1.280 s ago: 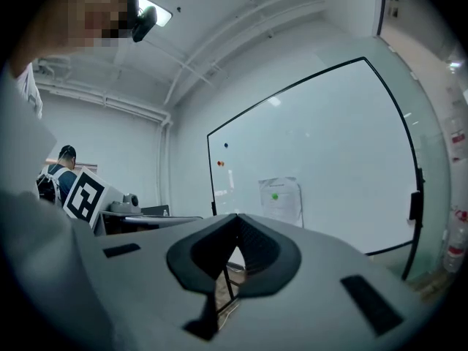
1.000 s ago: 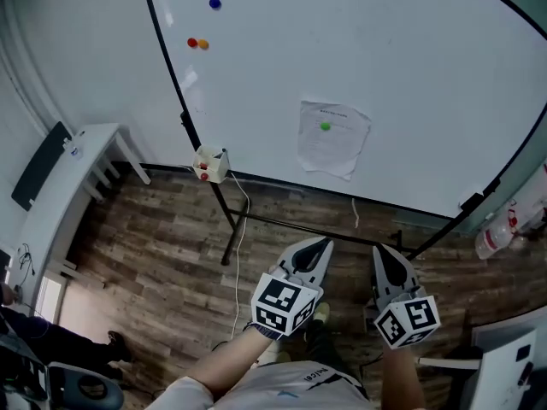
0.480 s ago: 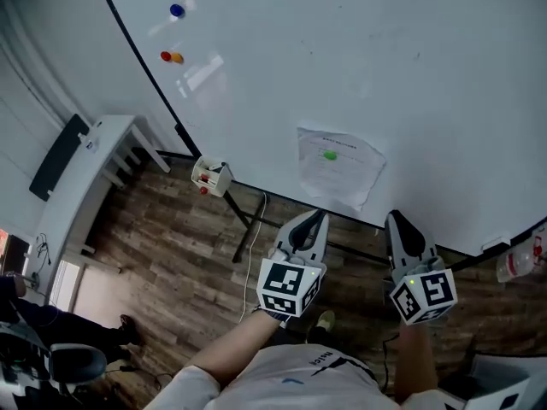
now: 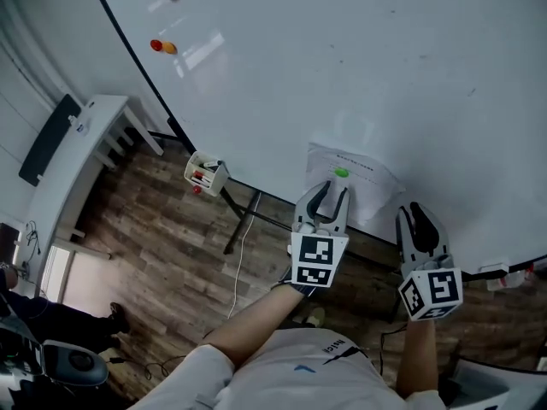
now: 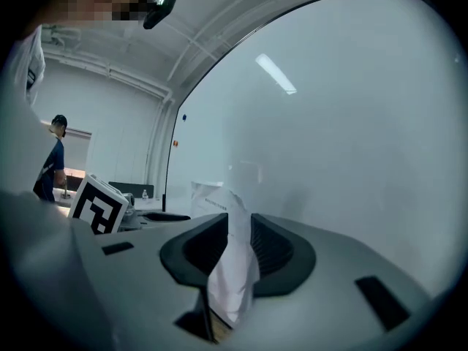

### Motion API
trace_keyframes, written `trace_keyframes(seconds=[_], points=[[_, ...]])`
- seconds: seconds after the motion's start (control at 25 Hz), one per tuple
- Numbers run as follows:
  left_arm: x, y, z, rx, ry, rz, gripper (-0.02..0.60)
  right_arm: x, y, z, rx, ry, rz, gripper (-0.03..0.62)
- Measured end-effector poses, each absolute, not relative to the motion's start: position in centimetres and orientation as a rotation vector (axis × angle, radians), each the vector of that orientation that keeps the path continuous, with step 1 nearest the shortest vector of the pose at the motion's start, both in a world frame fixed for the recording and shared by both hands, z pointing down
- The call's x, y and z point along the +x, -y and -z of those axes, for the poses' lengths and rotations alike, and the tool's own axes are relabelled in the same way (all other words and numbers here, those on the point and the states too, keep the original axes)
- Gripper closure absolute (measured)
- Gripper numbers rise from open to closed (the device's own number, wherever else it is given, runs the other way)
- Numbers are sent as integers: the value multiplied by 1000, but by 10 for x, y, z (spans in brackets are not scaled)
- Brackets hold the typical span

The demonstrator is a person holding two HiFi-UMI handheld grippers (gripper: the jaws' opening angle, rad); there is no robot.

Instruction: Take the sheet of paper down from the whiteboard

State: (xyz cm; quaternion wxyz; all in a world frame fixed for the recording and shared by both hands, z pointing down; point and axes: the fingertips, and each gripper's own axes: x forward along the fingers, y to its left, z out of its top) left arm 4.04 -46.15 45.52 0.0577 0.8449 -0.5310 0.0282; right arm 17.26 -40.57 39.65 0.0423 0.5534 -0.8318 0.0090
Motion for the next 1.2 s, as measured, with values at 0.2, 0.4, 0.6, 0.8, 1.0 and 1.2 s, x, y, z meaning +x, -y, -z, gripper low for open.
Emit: trace_keyframes(seconds=[0.2, 0.4, 0.6, 0.8, 1.0, 1.2], points=[[41, 485, -462, 2561, 1642, -84, 448, 172, 423, -401, 1703, 2489, -2, 503], [46, 493, -466, 2564, 1647, -84, 441, 173, 433, -407, 1699, 2466, -16, 503], [49, 498, -464, 2552, 1661, -51, 440, 173, 439, -405, 1681, 2473, -12, 503], [47, 498, -465, 2541, 1682, -42, 440, 170, 445, -407, 1656, 2486, -4, 505], [47, 497, -464, 2550, 1688, -53, 446, 167, 450, -412, 1651, 2497, -3, 505], [47, 498, -465, 2560, 1681, -75, 448, 164, 455, -413, 1642, 2478, 9, 568]])
